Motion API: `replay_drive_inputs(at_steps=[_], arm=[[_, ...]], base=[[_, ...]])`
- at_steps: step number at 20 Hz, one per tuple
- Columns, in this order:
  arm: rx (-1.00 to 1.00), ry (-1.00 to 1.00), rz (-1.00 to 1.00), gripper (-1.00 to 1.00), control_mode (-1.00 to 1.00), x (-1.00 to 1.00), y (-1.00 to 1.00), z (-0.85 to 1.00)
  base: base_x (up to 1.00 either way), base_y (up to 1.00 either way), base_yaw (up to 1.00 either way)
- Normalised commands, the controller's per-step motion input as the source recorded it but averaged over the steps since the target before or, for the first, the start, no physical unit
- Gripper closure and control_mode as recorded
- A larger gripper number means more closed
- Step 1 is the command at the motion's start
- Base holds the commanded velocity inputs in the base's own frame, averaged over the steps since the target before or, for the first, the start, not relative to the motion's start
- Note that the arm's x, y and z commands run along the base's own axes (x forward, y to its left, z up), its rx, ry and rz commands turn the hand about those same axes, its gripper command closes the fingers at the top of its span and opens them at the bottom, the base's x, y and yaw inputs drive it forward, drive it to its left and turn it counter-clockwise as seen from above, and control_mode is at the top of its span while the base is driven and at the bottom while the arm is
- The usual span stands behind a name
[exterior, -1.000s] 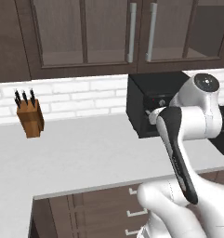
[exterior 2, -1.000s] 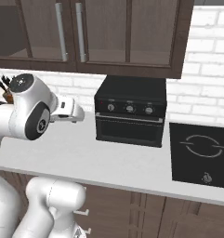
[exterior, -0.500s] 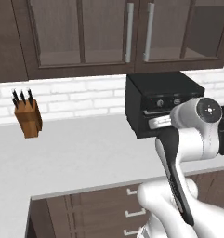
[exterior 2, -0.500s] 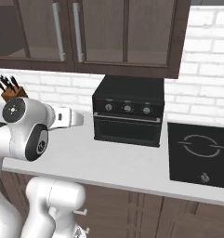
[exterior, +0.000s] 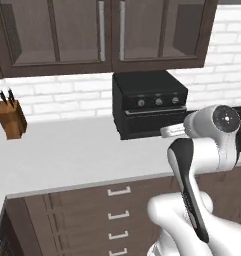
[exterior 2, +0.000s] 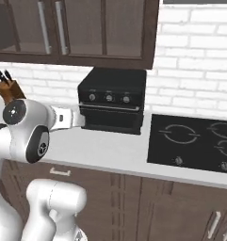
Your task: Navigate to the oven.
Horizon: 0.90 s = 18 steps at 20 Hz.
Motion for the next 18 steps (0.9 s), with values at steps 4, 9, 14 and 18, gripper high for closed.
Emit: replay_drive_inputs(at_steps=[4,9,14,18], arm=[[0.00,0.00,0.00,-1.00,1.00,0.00,0.00,0.00],[0.00,0.00,0.00,-1.00,1.00,0.00,0.00,0.00],[0.00,0.00,0.00,-1.00,1.00,0.00,0.00,0.00],[0.00,0.00,0.00,-1.00,1.00,0.00,0.00,0.00]], base=[[-0.90,-0.47,-0.26],[-0.36,-0.47,-0.45],[-0.06,-0.57,-0.50],[0.00,-0.73,-0.52]])
